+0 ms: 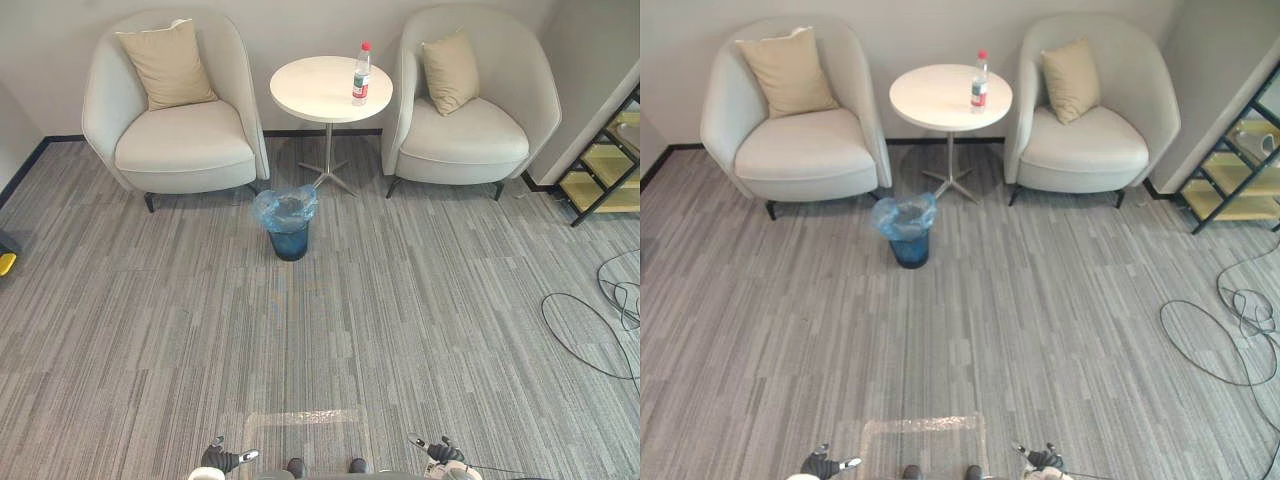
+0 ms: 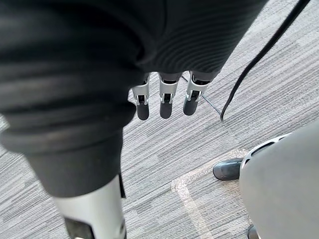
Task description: Gather rubbish on tea table into small bin, then transfer packed bag to large trash can.
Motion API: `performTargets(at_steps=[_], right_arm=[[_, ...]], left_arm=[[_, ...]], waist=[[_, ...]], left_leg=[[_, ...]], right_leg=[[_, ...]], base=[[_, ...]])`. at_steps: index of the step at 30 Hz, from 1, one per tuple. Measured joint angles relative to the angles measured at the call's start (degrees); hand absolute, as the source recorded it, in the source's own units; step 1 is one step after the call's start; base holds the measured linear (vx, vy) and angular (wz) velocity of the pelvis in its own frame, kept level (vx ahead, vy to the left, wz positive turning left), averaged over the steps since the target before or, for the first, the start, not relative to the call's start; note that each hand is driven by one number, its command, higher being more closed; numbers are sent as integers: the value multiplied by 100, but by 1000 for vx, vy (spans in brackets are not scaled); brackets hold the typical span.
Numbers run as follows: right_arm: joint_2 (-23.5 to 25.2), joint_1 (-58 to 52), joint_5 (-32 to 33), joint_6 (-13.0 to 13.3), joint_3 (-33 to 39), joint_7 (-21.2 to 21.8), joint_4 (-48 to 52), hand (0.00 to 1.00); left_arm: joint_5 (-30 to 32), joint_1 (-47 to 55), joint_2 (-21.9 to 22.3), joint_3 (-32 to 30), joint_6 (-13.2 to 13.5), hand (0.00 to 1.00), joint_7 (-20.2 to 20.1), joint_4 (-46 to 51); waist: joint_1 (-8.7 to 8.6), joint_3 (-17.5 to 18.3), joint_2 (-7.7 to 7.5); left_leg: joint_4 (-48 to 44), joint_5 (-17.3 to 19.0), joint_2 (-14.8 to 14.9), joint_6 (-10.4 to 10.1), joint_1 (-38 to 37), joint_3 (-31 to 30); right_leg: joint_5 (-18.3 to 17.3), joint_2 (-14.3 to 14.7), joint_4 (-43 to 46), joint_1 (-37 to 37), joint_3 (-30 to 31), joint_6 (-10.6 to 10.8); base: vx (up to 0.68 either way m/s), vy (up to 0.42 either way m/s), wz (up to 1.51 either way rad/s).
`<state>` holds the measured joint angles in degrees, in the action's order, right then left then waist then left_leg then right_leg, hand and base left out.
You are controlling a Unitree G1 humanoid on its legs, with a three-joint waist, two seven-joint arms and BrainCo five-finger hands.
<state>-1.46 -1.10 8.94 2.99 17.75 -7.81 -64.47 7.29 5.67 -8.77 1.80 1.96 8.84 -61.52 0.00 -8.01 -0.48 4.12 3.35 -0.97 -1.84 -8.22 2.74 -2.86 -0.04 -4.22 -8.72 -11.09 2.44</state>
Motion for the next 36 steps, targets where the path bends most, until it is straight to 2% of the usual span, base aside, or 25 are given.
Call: performTargets(at_steps=[20,31,34,35,36], right_arm=[[12,3,-3,3,7,-11,-4,0],[40,38,11,3,7,-10,2,0],[51,57,50,15,7,-10,3,0],[45,52,74,56,10,-8,7,0],[38,53,94,60,12,-7,17,0]], left_arm=[[44,-6,-9,32,-1,0,6,-6],[42,-79,-84,143,-11,0,-1,-6],[34,-123,-113,143,-12,0,-5,-5],[32,-174,-122,141,-12,0,-6,-3],[30,-186,-125,140,-11,0,-8,8]], waist=[[0,-5,-10],[-4,-96,-64],[-10,-171,-87],[-10,-242,-81],[-10,-272,-66]], left_leg=[[73,-4,2,5,-65,22],[1,14,-3,-11,1,97],[-302,144,3,-72,140,155],[-932,451,34,-91,377,188],[-1250,568,59,-125,494,230]], right_leg=[[4,10,-39,-46,-5,-6],[3,5,-77,-31,17,-7],[-6,-9,-43,-30,17,-17],[-101,-9,66,-39,28,-158],[-150,-6,118,-38,36,-229]], base=[[-7,-4,0],[-1,0,-1],[-36,-19,1],[0,0,0],[0,0,0]])
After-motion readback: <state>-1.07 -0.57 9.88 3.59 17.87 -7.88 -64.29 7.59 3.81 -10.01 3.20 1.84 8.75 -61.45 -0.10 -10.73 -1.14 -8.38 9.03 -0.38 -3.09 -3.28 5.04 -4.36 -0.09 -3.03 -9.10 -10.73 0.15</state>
